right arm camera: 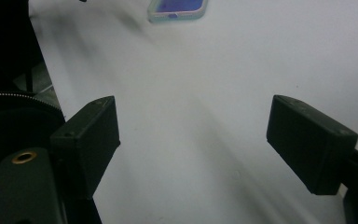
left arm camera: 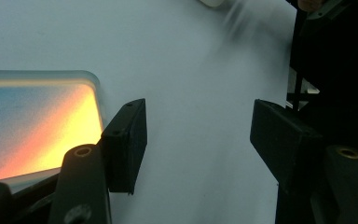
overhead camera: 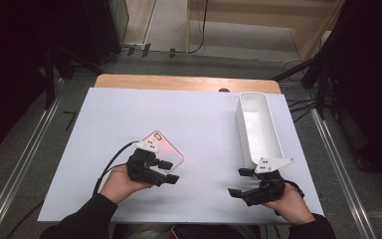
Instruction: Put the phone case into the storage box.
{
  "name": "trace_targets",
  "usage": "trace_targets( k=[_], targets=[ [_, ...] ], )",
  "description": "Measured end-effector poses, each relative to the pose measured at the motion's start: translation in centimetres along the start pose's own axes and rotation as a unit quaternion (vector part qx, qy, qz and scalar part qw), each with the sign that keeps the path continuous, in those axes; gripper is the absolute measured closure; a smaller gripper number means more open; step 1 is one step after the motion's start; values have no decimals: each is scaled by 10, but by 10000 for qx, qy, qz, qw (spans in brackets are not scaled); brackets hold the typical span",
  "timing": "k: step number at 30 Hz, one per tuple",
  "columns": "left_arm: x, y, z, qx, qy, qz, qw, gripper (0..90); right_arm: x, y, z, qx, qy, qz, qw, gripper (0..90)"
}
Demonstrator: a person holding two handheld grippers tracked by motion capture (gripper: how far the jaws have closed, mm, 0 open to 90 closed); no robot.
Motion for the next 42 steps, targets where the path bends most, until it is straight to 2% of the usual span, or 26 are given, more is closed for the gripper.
trace_targets(
  k=[5,19,23,27,32,33,36,38,42],
  targets=[
    [-6,-2,1,-13,46,77,10000,321,0,0,0,-4,0,-12,10000,158],
    [-29,-16,3,13,231,191,9995,320,1,0,0,-13,4,-13,10000,158],
    [-37,-21,1,2,361,187,9992,319,1,0,0,-10,-1,-16,10000,158],
    [-44,-27,-2,15,643,170,9978,319,1,0,0,-14,-3,-15,10000,158],
    [-54,-33,-5,-80,668,202,9975,319,1,0,0,-12,0,-17,10000,158],
    [-56,-35,-5,-153,692,290,9971,320,1,0,0,-15,-1,-19,10000,158],
    [-61,-37,-7,-152,735,303,9967,319,1,0,0,-22,-8,-18,10000,158],
    [-66,-41,-9,-220,744,332,9964,283,1,0,0,-14,-13,-26,10000,158],
    [-73,-46,-12,-302,805,372,9956,283,1,0,0,-16,-15,-28,10000,158]
  ],
)
Point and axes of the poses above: each handheld gripper's, and its own axes: x roughly forward along the jaws, y roughly out of its top, z roughly to its right, the point moved 8 cm from there along x, roughly forward along the jaws, and after that the axes turned 2 degrees about x, right-handed, at the moved point
